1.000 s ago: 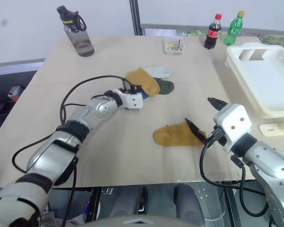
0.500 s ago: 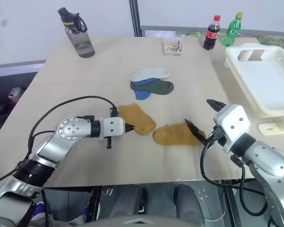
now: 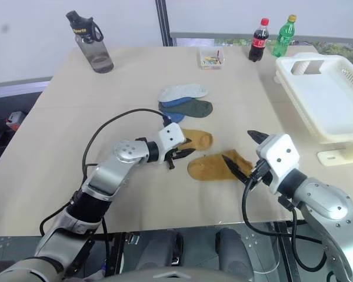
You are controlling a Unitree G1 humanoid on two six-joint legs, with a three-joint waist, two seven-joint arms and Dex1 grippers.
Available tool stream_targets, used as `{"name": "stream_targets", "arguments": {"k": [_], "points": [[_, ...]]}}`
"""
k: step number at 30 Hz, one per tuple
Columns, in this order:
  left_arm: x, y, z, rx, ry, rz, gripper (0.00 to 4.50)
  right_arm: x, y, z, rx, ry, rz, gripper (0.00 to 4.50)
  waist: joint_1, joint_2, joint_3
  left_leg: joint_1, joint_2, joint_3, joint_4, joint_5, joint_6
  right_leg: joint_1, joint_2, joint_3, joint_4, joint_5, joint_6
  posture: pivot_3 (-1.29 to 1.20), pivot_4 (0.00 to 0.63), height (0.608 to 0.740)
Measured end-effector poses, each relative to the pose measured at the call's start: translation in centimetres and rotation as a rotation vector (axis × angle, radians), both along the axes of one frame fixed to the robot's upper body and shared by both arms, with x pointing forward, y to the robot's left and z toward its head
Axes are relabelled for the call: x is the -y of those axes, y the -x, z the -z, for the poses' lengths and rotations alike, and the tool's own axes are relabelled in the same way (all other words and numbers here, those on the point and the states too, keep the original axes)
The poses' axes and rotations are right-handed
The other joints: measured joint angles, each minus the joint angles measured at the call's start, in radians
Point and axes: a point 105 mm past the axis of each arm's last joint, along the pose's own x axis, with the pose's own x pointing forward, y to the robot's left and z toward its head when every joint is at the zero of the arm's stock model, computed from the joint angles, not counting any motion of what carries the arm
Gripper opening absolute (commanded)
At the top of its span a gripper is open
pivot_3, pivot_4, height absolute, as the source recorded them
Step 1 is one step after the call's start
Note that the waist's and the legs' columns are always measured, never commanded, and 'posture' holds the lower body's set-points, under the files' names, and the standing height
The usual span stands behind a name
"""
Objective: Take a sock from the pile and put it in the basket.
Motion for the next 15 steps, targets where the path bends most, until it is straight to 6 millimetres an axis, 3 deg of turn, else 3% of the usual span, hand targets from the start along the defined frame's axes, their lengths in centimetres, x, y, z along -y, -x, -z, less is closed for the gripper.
{"name": "stream_targets", "arguments": {"k": [5, 9, 12, 15], "points": [[-6.2, -1.2, -2.3, -0.202, 0.236, -0.205, 1.67, -0.8, -0.6, 0.4, 0.000, 0.007, -0.044, 4.50, 0.001, 0.000, 0.000, 0.002, 0.000, 0.000, -0.001, 0.000, 0.000, 0.000, 0.002, 0.000, 0.000, 0.000, 0.000, 0.00, 0.150, 0.740], [-8.9, -1.8, -0.6, -0.359, 0.355, -0.365, 1.67, -1.8, -0.6, -0.2, 0.038, -0.013, -0.118, 4.50, 0.006, -0.001, 0.000, 0.000, 0.000, 0.000, -0.001, 0.000, 0.000, 0.001, 0.000, 0.000, -0.003, 0.000, 0.000, 0.00, 0.150, 0.740], [-9.0, -1.9, 0.6, -0.409, 0.377, -0.405, 2.52, -1.7, -1.0, -0.2, 0.029, -0.005, -0.128, 4.50, 0.006, -0.001, 0.000, 0.000, 0.000, 0.000, -0.001, 0.000, 0.000, 0.001, -0.001, 0.000, -0.003, 0.000, 0.000, 0.00, 0.150, 0.740], [-9.1, -1.5, 2.1, -0.443, 0.370, -0.425, 3.73, -1.4, -0.9, -0.2, 0.022, 0.009, -0.145, 4.50, 0.005, -0.001, 0.000, 0.001, 0.000, 0.000, -0.002, 0.000, 0.000, 0.001, 0.000, 0.000, -0.003, 0.000, 0.000, 0.00, 0.150, 0.740]]}}
